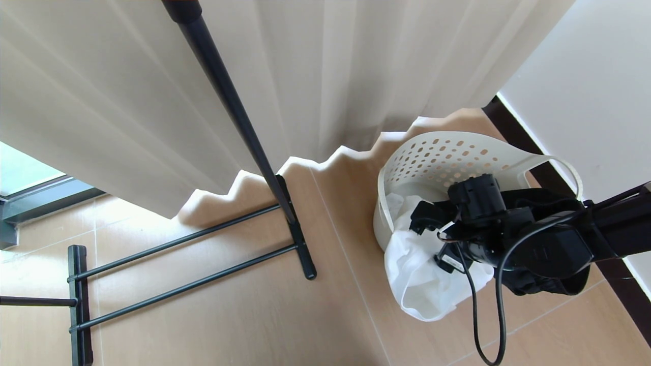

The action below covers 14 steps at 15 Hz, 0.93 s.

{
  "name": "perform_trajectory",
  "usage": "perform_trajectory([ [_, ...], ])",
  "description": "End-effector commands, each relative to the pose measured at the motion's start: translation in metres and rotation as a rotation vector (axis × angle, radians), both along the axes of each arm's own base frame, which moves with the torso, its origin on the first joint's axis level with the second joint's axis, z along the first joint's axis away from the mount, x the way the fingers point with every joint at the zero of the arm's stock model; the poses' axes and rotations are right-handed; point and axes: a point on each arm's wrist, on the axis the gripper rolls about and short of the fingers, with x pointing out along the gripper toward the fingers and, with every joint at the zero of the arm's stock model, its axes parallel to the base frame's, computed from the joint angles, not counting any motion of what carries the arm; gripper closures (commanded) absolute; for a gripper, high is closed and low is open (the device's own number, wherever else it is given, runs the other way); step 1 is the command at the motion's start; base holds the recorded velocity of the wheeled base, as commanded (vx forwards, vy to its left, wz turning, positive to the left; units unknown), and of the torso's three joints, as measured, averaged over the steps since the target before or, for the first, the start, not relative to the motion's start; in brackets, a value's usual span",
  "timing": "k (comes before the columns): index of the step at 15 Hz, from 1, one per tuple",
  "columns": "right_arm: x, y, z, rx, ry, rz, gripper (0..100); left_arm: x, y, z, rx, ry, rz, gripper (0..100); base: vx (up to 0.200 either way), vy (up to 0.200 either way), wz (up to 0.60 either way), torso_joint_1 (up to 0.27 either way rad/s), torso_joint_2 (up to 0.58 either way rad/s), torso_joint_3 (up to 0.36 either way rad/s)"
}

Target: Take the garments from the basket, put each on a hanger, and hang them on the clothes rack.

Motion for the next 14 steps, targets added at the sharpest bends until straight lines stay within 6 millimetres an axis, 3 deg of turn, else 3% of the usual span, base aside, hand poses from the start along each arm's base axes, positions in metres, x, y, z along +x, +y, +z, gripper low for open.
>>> perform_trajectory([
  [1,0.005,0.002,-0.001,0.005,-0.015,-0.001,0,0.000,0.000,0.000,0.000,0.000,0.000,0,0.000,0.000,0.00,0.000,0.00,0.000],
  [14,0.021,0.005,-0.002,-0.008,-0.059,-0.071,0,0.000,0.000,0.000,0.000,0.000,0.000,0,0.000,0.000,0.00,0.000,0.00,0.000],
])
